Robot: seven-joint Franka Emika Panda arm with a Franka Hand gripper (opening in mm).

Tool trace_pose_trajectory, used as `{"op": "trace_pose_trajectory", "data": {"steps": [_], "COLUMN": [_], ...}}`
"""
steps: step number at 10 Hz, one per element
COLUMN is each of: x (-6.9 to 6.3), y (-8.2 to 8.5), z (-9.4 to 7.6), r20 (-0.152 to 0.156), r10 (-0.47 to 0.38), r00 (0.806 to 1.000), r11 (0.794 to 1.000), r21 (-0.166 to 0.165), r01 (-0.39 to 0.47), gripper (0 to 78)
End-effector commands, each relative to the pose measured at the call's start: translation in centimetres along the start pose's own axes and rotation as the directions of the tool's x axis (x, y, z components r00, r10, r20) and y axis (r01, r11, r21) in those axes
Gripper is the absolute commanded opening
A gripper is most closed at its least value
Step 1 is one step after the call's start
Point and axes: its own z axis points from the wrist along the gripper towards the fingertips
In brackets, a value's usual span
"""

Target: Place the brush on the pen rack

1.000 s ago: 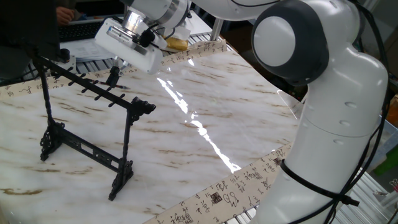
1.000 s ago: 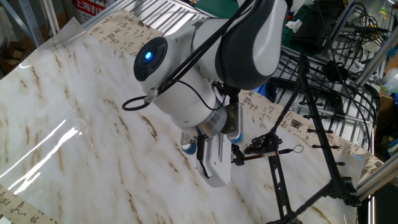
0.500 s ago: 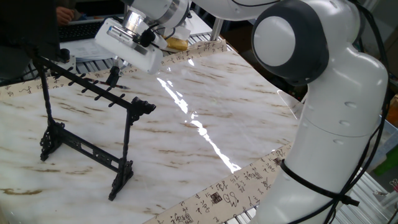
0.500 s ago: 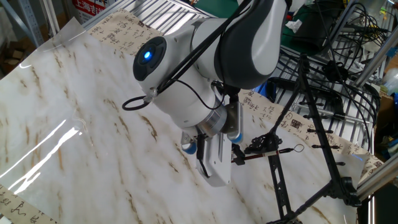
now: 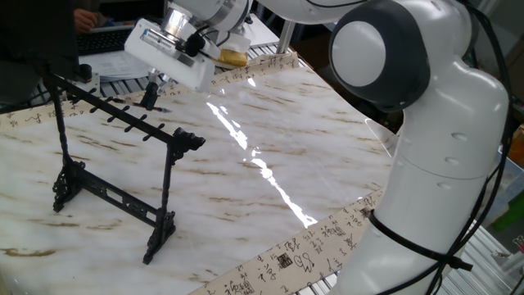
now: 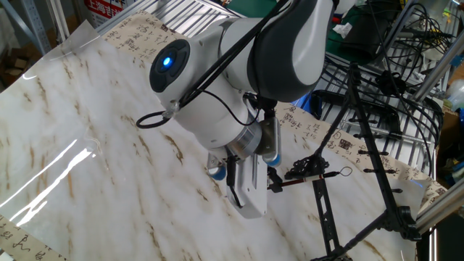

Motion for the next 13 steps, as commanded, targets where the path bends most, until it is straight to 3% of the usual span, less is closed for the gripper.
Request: {"op": "trace_pose_trajectory", "data": {"steps": [1,2,4,6,8,9,10,12,13], "x": [0.0,-0.1,-0.1,-0.2,-0.1,-0.2,-0.2,-0.9,-1.2], "y": [0.2,0.3,0.4,0.6,0.6,0.7,0.7,1.9,2.3], "z": [-0.3,-0.5,-0.7,-1.1,-1.4,-1.8,-1.8,-4.0,-4.7], "r20": [0.015,0.005,0.021,0.009,0.045,0.083,0.085,0.082,0.122], "r10": [-0.001,0.004,0.001,0.008,-0.018,-0.045,-0.046,-0.069,-0.115], "r00": [1.0,1.0,1.0,1.0,0.999,0.995,0.995,0.994,0.986], "r11": [1.0,1.0,1.0,1.0,1.0,0.998,0.998,0.996,0.991], "r21": [0.004,0.0,0.006,0.001,0.016,0.036,0.037,0.058,0.087], "r01": [0.001,-0.004,-0.001,-0.008,0.017,0.042,0.043,0.064,0.105], "gripper": [1.2,1.2,1.2,1.2,1.2,1.2,1.2,1.2,1.2]}}
